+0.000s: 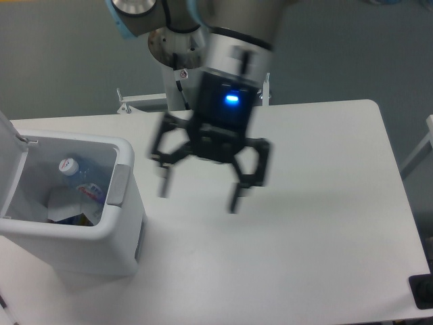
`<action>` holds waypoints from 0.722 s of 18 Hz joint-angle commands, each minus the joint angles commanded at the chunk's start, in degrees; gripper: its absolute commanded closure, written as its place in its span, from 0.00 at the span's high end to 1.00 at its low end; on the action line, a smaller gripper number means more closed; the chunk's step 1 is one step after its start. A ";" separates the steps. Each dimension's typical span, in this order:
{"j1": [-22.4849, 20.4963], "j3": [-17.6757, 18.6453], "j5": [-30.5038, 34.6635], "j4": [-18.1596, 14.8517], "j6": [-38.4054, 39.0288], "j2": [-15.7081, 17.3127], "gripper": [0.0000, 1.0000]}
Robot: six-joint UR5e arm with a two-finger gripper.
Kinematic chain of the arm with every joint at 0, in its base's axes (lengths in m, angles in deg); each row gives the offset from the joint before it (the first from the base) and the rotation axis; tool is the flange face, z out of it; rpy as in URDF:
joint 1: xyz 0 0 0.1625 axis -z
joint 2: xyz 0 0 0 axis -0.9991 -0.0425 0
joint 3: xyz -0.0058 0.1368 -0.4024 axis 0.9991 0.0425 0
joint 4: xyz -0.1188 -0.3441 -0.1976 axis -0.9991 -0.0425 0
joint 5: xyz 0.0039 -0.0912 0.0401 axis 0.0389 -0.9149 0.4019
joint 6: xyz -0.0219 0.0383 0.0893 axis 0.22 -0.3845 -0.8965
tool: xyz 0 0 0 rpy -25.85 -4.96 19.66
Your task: Place the trash in the trash can
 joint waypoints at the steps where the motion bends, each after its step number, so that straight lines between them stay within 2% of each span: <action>1: -1.06 1.14 0.09 0.00 -2.03 -0.17 1.00; 5: -3.88 3.00 0.35 -0.26 -8.36 -1.58 1.00; 8: -6.25 1.51 1.05 -1.75 -9.43 -3.42 1.00; 13: -5.99 1.59 15.01 -8.25 -20.75 -4.13 1.00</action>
